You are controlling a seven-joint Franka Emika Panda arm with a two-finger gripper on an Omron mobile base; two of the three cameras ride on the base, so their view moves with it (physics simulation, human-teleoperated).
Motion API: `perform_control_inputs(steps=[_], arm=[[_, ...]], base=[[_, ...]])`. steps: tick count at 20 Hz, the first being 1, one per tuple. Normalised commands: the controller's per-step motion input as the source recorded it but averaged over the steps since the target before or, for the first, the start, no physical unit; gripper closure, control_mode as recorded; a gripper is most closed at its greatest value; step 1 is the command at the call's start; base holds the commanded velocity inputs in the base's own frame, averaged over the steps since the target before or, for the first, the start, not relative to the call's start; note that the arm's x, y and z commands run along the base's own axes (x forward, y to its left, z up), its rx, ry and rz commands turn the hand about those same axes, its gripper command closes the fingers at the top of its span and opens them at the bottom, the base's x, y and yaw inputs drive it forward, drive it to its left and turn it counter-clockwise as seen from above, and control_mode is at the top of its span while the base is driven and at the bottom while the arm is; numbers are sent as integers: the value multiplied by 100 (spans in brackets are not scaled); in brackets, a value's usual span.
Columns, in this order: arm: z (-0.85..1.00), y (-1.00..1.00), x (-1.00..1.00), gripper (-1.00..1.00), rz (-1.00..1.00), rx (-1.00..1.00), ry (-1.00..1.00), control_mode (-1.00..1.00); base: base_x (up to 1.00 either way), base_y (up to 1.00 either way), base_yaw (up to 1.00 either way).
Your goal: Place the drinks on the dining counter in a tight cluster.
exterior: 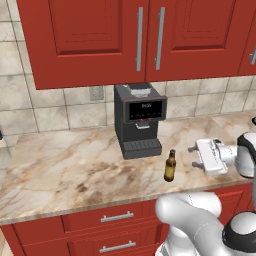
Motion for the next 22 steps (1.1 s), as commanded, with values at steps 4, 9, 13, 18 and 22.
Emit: perform_control_inputs(steps=[4, 9, 13, 18, 22], arm=[[-11, 9, 25, -100, -7, -1, 0, -100], [-4, 2, 22, -100, -2, -2, 0, -100], [-10, 0, 20, -100, 0, 0, 1, -100], [-19, 0, 18, -100, 0, 0, 4, -100], [-19, 0, 24, -100, 0, 0, 4, -100]], base=[[0, 0, 0], [0, 0, 0], [0, 0, 0], [0, 0, 0], [0, 0, 0]])
